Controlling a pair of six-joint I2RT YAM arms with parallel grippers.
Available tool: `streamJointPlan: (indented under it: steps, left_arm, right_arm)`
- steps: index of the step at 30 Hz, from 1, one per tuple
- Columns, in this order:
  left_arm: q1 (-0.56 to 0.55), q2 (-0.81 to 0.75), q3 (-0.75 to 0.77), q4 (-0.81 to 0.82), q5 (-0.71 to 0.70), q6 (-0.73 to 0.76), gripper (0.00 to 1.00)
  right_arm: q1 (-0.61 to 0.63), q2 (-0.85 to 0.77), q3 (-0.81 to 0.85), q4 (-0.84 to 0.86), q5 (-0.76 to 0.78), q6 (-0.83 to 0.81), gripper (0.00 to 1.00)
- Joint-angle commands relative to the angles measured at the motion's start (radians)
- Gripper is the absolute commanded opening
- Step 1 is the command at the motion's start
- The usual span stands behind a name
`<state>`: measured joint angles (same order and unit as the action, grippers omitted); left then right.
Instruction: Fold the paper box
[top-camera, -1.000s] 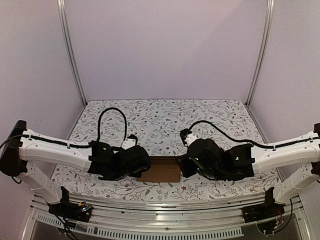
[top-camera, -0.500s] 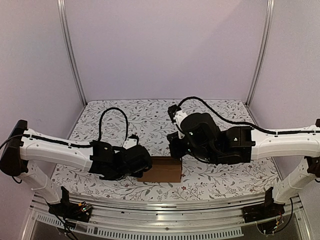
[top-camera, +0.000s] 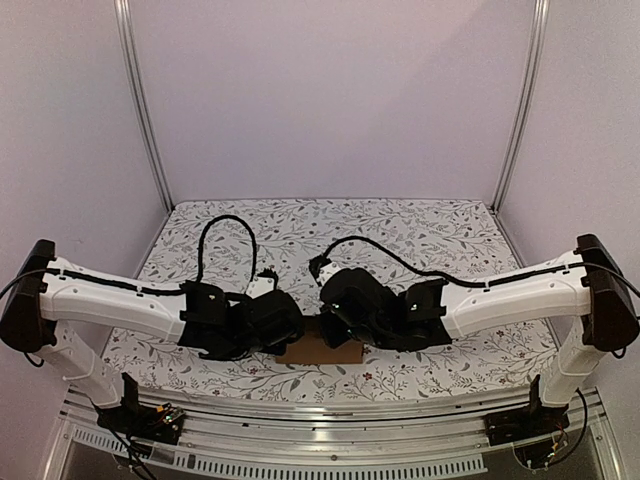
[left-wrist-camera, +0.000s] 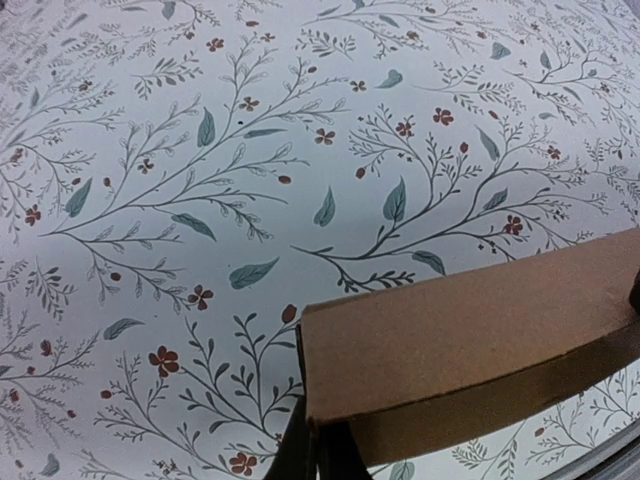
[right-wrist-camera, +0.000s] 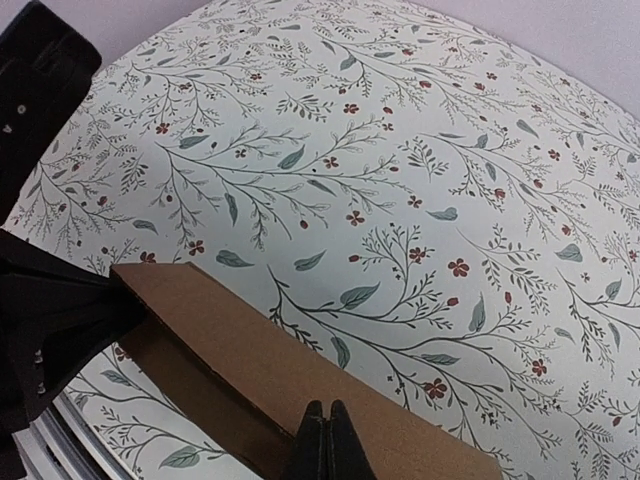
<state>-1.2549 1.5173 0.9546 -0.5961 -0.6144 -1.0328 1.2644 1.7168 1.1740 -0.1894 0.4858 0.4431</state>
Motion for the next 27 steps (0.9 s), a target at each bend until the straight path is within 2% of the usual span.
streamJointPlan:
  steps: [1,9,16,21,24,25,26,27]
  left_arm:
    - [-0.023,0.030,-0.007,-0.031,0.056,0.002,0.04]
    - [-0.024,-0.043,-0.047,-0.037,0.060,0.003,0.47]
    - [-0.027,-0.204,-0.141,0.053,0.129,0.100,0.61]
    - [-0.025,-0.352,-0.232,0.181,0.206,0.158,0.61]
    - [-0.021,-0.419,-0.265,0.240,0.232,0.196,0.55]
    - [-0.018,-0.432,-0.268,0.255,0.236,0.215,0.50]
    - [-0.008,-0.444,-0.268,0.265,0.238,0.234,0.41]
    - [0.012,-0.447,-0.266,0.274,0.250,0.250,0.26]
  right_arm:
    - [0.025,0.037,-0.053,0.023,-0.003,0.050,0.00]
    - [0.050,0.074,-0.104,0.026,0.022,0.114,0.00]
    - [0.049,0.104,-0.109,0.032,0.025,0.132,0.00]
    - [0.049,0.129,-0.108,0.033,0.019,0.143,0.00]
    - [0.050,0.131,-0.114,0.038,0.016,0.148,0.00]
    - [0.050,0.129,-0.116,0.039,0.014,0.146,0.00]
    - [0.051,0.129,-0.118,0.039,0.014,0.147,0.00]
    - [0.049,0.125,-0.120,0.039,0.014,0.146,0.00]
